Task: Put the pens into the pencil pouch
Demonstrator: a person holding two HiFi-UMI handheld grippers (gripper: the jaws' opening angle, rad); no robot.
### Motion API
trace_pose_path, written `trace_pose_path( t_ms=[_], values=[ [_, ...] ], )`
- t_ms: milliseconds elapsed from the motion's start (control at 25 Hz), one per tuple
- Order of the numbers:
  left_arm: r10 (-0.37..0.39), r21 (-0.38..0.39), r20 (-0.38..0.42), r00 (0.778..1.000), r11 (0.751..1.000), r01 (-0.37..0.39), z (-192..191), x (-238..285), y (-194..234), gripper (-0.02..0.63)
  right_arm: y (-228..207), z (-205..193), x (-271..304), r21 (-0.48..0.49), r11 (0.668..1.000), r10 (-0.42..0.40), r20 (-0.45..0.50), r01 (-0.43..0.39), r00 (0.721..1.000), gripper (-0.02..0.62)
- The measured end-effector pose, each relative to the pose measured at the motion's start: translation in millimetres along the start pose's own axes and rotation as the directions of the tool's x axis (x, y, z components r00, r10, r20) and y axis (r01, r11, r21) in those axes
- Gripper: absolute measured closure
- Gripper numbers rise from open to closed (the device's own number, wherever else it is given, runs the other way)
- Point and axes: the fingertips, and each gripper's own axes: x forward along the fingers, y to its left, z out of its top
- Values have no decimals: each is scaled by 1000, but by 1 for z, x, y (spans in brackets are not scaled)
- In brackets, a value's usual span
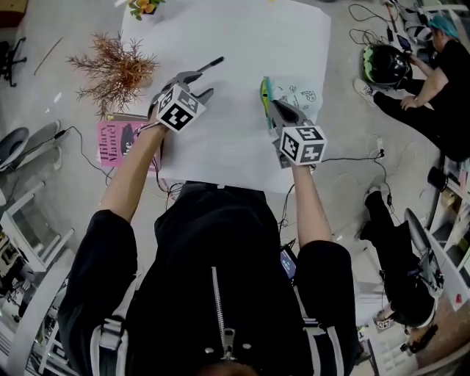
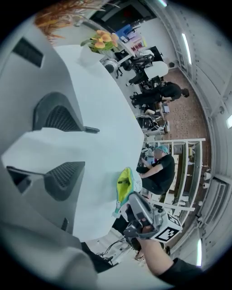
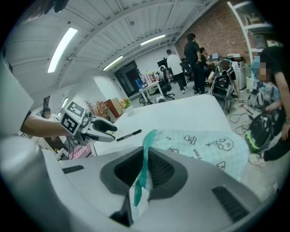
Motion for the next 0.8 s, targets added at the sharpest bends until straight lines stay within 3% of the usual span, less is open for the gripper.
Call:
trace_pose_path(
  t_ms=[360,800],
  values=[
    [120,-114,-140,983,984,-136,-54,10,45,378,0,-2,-1,12,1000,-7,-6,7,1000,554],
    [97,-157,-201,975,979,-129,-82,31,51,422,-1,-5,-1,25,1000,-18,-9,18,1000,554]
  ],
)
